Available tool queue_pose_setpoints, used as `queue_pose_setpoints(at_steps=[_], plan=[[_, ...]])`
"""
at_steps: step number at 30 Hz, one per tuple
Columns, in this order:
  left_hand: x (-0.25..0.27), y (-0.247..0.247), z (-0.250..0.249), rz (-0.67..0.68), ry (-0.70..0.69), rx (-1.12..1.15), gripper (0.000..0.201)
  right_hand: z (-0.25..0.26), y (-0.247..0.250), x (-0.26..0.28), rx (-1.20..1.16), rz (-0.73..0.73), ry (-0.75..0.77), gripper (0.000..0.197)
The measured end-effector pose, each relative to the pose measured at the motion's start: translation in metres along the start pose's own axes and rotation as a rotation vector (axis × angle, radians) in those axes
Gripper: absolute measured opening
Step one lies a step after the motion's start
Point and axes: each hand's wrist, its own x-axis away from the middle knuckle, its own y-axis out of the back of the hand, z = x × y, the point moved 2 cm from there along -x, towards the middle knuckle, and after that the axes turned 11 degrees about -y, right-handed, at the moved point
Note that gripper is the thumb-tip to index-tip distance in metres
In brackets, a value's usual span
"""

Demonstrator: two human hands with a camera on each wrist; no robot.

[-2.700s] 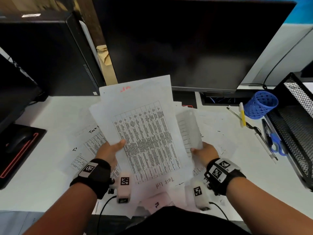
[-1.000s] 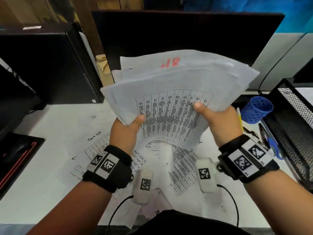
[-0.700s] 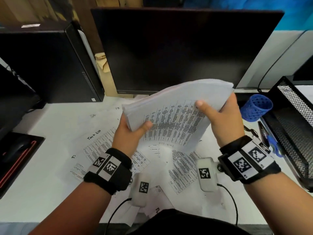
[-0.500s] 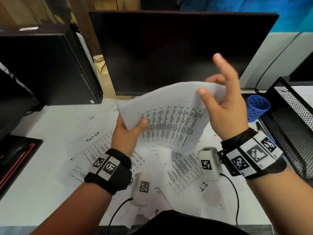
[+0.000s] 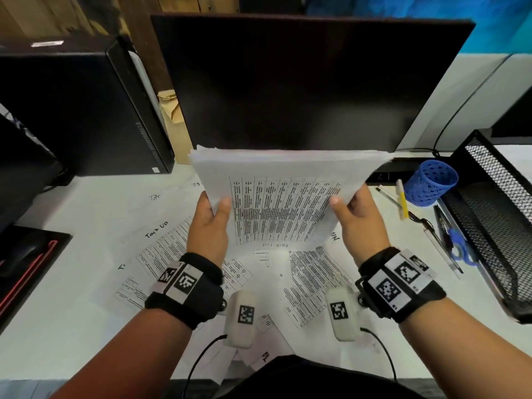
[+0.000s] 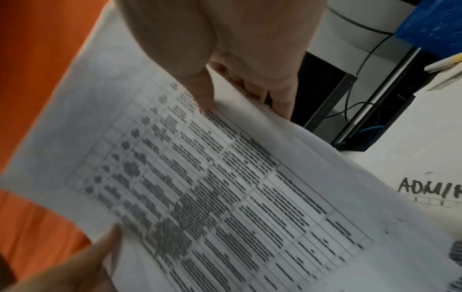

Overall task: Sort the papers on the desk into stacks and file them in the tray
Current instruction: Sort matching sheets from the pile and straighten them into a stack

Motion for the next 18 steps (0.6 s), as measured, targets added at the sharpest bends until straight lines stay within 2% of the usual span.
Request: queue_pose_setpoints(at_steps=[3,5,7,11,14,18], plan=[[0.003,-0.001,0.002,-0.001,0.019,0.024,0.04,-0.005,-0.002,0.005,0.011,-0.07,-0.009,0.03],[0.005,-0.001,-0.002,0.012,-0.03,0.017,0.032,-0.002,-0.001,0.007,0.026,-0.1,0.035,0.029],[0.009,-0.004,-0.004,0.064,-0.044,-0.014,0.034,-0.003,-0.003,0.009,0.031,-0.077,0.045,0.027],[0.015,-0.012,0.011,0.122,-0.015,-0.061,0.027,-0.026,-0.012,0.012,0.078,-0.03,-0.032,0.029],[0.015,-0.015,0.017,0.111,0.021,-0.086,0.027,-0.037,-0.015,0.013,0.149,-0.044,-0.053,0.035],[0.011,-0.017,0.011,0.069,0.054,-0.107,0.036,-0.037,-0.011,0.011,0.161,-0.066,-0.069,0.033]])
